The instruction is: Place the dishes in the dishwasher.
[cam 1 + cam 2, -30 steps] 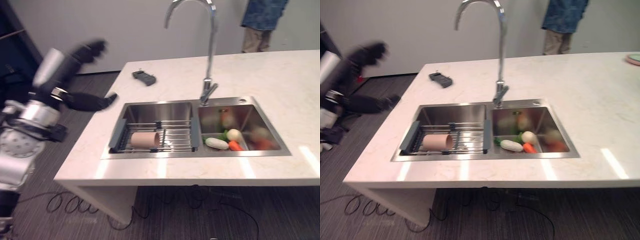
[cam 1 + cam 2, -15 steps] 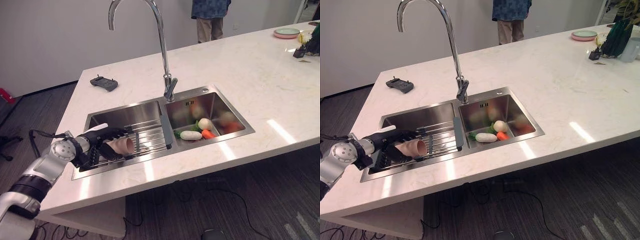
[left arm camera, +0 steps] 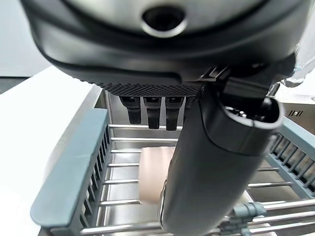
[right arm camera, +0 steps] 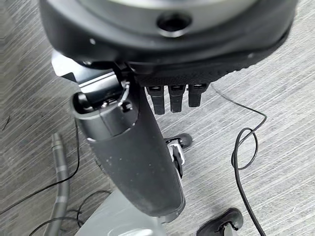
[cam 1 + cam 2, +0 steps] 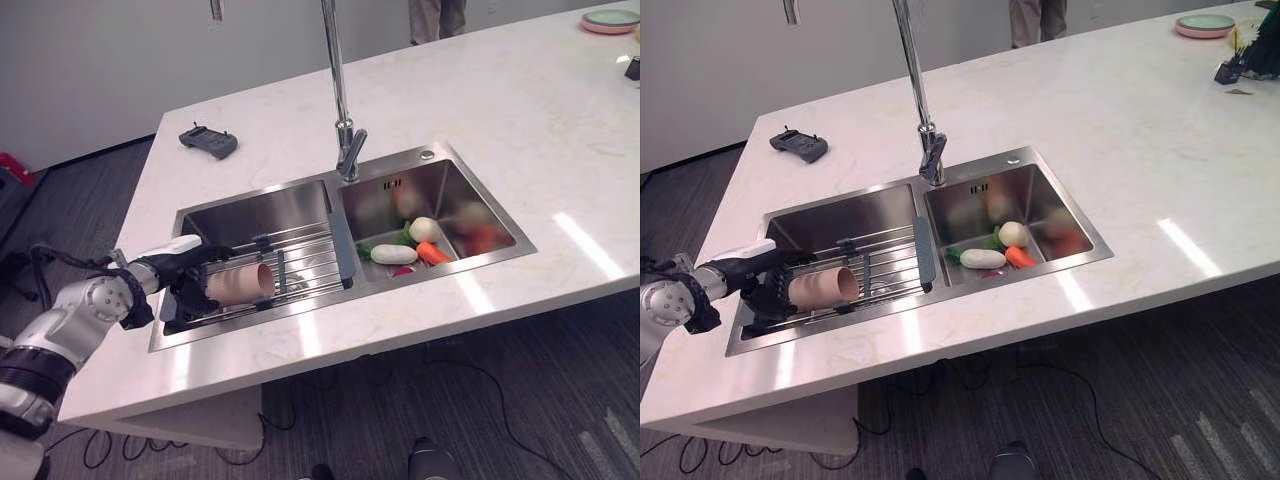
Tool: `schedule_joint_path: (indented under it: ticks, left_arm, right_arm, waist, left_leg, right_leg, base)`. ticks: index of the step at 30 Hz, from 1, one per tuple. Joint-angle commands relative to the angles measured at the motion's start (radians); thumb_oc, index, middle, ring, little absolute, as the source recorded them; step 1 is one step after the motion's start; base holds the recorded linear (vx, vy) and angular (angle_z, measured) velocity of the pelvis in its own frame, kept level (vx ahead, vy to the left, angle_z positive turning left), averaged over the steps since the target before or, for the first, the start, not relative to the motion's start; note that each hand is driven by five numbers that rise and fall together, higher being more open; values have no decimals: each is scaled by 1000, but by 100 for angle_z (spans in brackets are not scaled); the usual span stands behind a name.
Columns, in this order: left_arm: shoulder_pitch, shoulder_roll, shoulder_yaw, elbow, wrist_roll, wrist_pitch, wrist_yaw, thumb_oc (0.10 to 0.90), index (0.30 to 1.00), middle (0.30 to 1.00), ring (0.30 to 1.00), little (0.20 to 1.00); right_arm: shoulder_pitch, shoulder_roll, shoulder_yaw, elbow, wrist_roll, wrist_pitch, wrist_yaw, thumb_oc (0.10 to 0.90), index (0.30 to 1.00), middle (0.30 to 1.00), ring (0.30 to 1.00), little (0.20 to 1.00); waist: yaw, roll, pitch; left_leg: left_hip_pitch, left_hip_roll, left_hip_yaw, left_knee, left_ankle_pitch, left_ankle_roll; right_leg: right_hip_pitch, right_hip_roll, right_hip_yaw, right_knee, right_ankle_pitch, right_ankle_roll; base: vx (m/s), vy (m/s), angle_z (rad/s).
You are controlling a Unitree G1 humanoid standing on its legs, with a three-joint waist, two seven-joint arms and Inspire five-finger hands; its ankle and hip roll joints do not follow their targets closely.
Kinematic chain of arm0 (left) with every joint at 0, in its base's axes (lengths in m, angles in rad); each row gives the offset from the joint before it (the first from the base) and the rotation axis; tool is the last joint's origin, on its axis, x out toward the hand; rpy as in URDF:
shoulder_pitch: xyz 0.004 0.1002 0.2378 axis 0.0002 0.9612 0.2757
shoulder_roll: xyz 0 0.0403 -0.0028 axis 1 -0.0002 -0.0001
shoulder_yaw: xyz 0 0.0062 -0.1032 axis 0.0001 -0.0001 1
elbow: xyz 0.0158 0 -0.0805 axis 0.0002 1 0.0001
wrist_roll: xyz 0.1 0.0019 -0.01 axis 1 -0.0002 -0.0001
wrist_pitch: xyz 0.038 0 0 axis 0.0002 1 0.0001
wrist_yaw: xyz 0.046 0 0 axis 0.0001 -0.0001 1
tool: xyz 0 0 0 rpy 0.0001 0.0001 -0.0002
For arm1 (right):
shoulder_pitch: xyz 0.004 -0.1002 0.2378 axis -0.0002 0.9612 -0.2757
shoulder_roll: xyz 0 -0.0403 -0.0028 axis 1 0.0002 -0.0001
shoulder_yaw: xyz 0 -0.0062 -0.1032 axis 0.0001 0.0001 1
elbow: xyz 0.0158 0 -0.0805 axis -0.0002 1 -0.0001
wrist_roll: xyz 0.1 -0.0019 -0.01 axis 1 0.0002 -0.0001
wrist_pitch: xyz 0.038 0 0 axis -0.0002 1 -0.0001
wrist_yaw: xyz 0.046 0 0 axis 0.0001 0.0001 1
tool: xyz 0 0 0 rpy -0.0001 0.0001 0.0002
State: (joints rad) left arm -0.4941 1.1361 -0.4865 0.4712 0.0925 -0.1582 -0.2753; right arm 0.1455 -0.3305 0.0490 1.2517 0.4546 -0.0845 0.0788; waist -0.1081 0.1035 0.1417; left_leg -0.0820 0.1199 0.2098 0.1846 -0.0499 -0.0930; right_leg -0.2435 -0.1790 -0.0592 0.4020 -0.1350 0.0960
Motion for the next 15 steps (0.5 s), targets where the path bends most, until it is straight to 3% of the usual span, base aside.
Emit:
schedule_joint_path:
  ticks: [1,15]
  left_arm:
    - [-77,83,154,-4,14,-11,126,800,900,900,900,900]
    - [-38,68,181,-63,34,22,121,800,900,900,900,900]
  right_arm:
    - [29,-20,30,-39,33,-12,-6,800,900,900,900,900]
    - [37,-25,26,-50,19,-10,-5,800,900,900,900,900]
  waist:
    - [-24,-12,-16]
    - [-22,-14,0]
  left_leg:
    - [-41,-7,-48,115,-84,25]
    - [-45,-12,-56,115,-83,24]
  right_leg:
    - [48,-51,11,-102,107,120]
    - [48,-56,12,-102,107,120]
  base:
    - [0,0,0]
    - [11,4,0]
